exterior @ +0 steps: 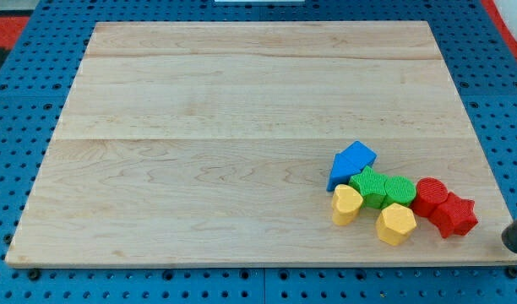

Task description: Move the yellow hexagon diagonal to the blue triangle

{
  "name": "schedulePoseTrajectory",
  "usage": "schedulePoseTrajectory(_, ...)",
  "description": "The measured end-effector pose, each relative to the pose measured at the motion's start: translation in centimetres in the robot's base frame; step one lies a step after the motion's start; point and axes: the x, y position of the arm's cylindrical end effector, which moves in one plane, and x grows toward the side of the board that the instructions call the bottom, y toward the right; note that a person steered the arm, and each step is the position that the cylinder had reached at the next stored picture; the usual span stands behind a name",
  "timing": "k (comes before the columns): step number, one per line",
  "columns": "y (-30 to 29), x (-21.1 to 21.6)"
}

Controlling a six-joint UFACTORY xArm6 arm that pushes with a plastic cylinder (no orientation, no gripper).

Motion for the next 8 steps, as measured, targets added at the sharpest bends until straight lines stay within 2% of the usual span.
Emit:
schedulePoseTrajectory(2,-1.3,0.0)
schedulePoseTrajectory(4,-10.0,0.0)
schedulePoseTrajectory(8,-20.7,-5.9)
